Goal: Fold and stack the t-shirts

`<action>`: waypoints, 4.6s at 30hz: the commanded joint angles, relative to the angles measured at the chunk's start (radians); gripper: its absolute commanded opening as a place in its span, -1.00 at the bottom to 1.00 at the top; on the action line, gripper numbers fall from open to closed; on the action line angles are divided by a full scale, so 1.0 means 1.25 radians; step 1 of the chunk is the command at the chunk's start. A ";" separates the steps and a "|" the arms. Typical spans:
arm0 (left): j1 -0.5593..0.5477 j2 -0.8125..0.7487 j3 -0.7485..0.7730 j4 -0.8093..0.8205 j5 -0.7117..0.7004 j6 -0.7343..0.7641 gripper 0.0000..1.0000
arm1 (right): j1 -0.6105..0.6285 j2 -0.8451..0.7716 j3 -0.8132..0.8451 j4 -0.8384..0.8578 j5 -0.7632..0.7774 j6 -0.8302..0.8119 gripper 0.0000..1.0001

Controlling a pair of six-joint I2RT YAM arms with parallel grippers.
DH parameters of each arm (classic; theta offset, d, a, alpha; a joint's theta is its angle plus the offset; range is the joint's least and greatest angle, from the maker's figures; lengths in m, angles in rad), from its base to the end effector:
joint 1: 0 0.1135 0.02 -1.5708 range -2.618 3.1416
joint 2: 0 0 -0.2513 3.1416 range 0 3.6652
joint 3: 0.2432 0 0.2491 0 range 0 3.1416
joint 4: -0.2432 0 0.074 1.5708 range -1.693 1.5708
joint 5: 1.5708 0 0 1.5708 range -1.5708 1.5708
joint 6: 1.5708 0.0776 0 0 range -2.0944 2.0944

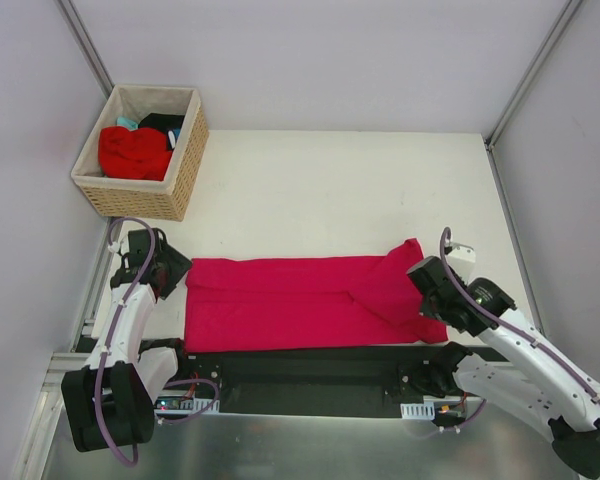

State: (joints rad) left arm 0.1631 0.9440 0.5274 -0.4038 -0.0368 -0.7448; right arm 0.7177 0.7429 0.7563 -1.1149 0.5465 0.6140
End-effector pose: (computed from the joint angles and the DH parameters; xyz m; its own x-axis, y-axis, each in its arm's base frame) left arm 0.2179 0.0388 0.1632 -0.4039 -0.7529 -0.5196 -0.6267 0.6415 -0.4424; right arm 0.1315 0.0612 0.2216 -0.7709 -0.0195 -0.6367 0.0726 0.9903 -0.1183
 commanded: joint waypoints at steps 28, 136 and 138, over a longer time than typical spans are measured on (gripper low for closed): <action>0.001 -0.064 0.066 -0.046 0.007 -0.017 0.59 | 0.092 0.107 0.138 -0.072 0.151 0.028 0.75; -0.149 0.101 -0.043 0.327 0.180 -0.019 0.50 | -0.357 0.465 -0.021 0.385 0.040 -0.097 -0.99; -0.150 0.099 -0.045 0.327 0.178 -0.019 0.50 | -0.357 0.489 -0.009 0.385 0.032 -0.100 -0.78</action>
State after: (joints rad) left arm -0.0200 1.0950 0.4740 0.0086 0.2150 -0.7940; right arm 0.2836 1.3052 0.6903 -0.5968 0.5713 0.4706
